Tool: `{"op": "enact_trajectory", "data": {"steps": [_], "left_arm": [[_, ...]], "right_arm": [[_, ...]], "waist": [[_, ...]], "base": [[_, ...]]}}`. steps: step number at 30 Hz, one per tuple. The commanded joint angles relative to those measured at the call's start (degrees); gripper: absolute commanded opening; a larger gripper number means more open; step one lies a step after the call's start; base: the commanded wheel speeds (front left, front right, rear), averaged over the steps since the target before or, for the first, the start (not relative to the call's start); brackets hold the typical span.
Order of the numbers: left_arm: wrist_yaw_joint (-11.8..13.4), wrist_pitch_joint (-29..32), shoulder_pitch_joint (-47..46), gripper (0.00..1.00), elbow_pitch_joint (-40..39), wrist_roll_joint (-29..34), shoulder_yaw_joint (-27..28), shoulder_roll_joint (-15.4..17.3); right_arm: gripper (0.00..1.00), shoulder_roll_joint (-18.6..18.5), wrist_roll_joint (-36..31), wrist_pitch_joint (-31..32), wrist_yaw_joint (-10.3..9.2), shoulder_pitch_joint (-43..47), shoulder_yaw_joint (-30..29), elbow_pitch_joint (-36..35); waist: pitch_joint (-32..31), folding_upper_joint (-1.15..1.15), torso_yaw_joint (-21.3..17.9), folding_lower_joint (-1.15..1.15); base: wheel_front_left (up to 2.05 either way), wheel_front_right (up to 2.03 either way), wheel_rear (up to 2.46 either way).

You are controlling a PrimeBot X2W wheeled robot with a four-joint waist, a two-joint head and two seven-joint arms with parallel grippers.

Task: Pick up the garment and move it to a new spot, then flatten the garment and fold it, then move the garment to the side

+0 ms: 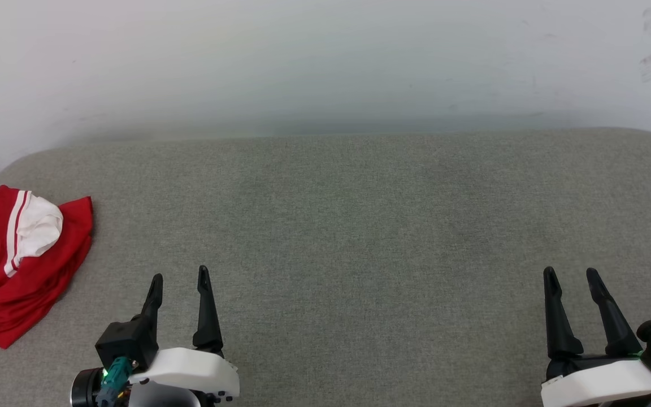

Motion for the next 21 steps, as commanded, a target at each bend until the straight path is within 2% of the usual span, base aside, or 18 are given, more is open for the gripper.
{"op": "enact_trajectory", "data": {"steps": [1, 21], "left_arm": [[-0.4, -0.7, 0.4, 1.00, -0.8, 1.6, 0.0, -0.1], [-4.7, -3.0, 2.0, 1.00, -1.6, 10.2, 1.6, -2.2]], "right_arm": [[1.00, 0.0, -1.2, -0.6, 0.00, 0.2, -0.1, -0.8], [1.00, 0.0, -7.2, -2.9, 0.00, 1.7, -0.1, -2.9]], "waist": [[0.0, 0.00, 0.0, 0.00], [-0.1, 0.00, 0.3, 0.00]], "base": [[0.00, 0.00, 0.00], [0.00, 0.00, 0.00]]}}
